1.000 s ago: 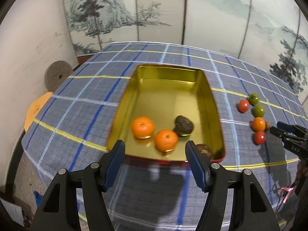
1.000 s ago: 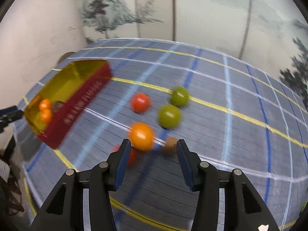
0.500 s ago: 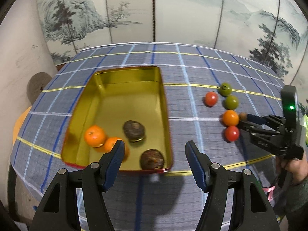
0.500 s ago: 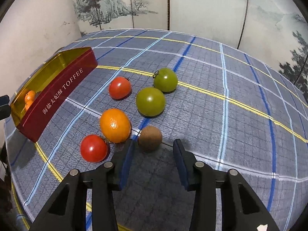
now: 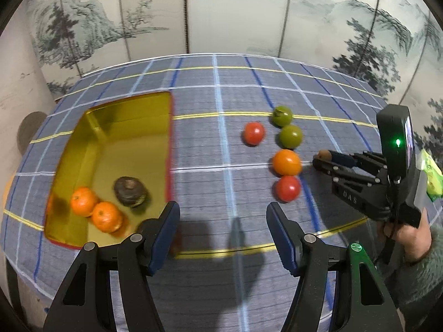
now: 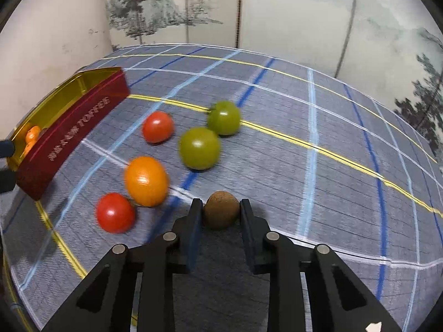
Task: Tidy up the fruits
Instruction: 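Move the right gripper back to the fruits and grasp the small brown kiwi, then grasp the red tomato with the left gripper while the right gripper holds the kiwi, then carry the red tomato with the left gripper into the tray and lower it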
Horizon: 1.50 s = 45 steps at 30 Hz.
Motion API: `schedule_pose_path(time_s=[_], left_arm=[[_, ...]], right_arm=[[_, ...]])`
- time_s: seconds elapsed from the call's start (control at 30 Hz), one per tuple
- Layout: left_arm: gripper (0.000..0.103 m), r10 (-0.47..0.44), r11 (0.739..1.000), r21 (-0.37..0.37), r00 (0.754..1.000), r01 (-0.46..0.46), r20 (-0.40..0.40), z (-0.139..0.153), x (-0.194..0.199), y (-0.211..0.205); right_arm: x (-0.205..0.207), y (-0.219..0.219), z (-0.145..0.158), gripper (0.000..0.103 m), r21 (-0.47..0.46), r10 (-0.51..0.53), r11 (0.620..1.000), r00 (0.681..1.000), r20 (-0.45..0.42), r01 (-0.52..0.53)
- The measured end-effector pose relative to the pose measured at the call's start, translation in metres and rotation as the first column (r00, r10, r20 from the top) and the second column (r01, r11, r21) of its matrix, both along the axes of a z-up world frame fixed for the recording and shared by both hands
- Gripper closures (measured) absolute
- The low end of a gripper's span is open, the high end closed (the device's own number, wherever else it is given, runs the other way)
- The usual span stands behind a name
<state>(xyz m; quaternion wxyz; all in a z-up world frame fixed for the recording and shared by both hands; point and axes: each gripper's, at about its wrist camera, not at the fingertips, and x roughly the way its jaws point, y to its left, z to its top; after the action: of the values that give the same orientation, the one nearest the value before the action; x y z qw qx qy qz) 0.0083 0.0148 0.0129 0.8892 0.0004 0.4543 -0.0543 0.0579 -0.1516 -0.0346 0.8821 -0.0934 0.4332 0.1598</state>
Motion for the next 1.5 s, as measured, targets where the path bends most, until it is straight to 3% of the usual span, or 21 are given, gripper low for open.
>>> schedule_pose_path(time_s=[0.5,0.9,0.97,1.03,1.33,1.5], left_arm=[[0.037,-0.035,0.999,-0.015,0.998,0.034,-0.057,-0.028,0.021,-0.041],[0.037,-0.056,0.998,-0.025,0.994,0.054,-0.095,-0.044,0.050,-0.068],[0.039,-0.053,0.998,-0.023,0.994,0.051,-0.099,-0.047,0.054,-0.070],[0.048,-0.046,0.999,-0.018,0.994,0.045,-0.102,-0.050,0.056,-0.071],[0.070,-0.065,0.997,-0.036,0.991,0.061,-0.115,-0.058,0.062,-0.074],[0.071,-0.063,0.998,-0.023,0.992,0.061,-0.107,-0.057,0.059,-0.073]], right_arm=[[0.014,-0.077,0.000,0.079,0.011,-0.158,0.987,0.987,0.003,0.158],[0.014,-0.080,-0.001,0.077,0.027,-0.160,0.987,0.987,-0.004,0.160],[0.014,-0.080,-0.001,0.077,0.028,-0.160,0.987,0.987,-0.004,0.160],[0.014,-0.080,-0.001,0.077,0.033,-0.159,0.987,0.987,-0.006,0.159],[0.014,-0.081,-0.001,0.077,0.034,-0.159,0.987,0.987,-0.006,0.159],[0.014,-0.081,-0.001,0.077,0.034,-0.159,0.987,0.987,-0.006,0.159]])
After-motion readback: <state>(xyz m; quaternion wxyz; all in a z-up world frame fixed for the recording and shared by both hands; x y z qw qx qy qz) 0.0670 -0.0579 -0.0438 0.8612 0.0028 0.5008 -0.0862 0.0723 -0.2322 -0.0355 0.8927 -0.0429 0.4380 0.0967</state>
